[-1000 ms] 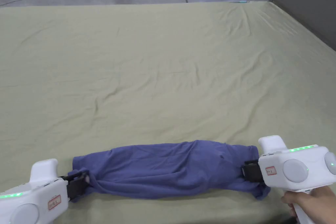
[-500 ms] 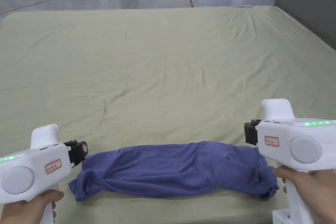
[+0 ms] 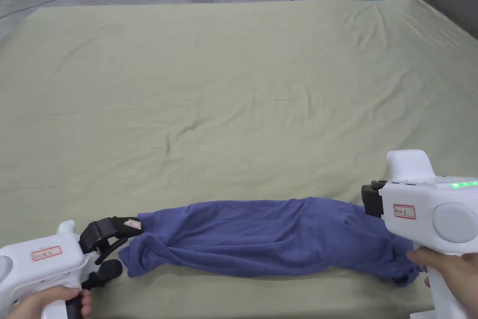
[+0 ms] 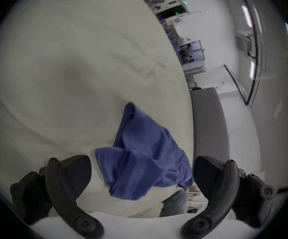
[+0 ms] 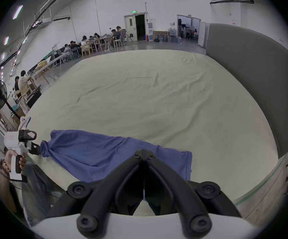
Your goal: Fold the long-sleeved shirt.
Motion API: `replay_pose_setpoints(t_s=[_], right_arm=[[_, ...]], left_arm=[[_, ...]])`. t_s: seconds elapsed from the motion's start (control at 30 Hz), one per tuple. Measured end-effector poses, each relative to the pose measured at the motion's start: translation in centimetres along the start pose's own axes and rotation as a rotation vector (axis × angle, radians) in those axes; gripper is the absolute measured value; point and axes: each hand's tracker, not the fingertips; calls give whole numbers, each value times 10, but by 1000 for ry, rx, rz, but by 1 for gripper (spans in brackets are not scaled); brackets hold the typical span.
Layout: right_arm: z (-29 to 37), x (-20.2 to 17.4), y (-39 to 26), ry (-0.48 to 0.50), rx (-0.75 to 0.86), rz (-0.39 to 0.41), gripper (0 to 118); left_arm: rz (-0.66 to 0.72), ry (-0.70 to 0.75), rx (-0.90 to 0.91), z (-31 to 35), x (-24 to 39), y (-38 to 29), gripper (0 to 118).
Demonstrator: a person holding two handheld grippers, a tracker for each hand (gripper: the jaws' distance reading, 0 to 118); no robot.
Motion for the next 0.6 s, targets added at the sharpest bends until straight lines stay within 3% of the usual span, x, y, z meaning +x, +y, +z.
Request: replay_pose_setpoints(t_s=[0.13, 0.3, 0.33, 0.37, 0.43, 0.5, 0.6], right_arm=[[0, -2, 0, -3, -8, 14, 2], [2, -2, 0, -12, -11, 18, 2], [2, -2, 0, -15, -13, 16, 2], [2, -1, 0, -17, -13, 14, 2], [3, -1, -1, -23, -16, 13, 2], [1, 0, 0, -26, -20, 13, 2], [0, 0, 1, -32, -22, 16, 2]], left_arm=[[58, -252, -6, -34, 4, -13, 118], [-44, -232, -24, -71, 22, -5, 114], [-80, -206, -23, -73, 27, -5, 72], [-122, -159, -11, -72, 31, -4, 8], [-211, 97, -4, -81, 38, -7, 10], [-231, -18, 13, -78, 37, -9, 10], [-258, 57, 99, -62, 35, 7, 10]])
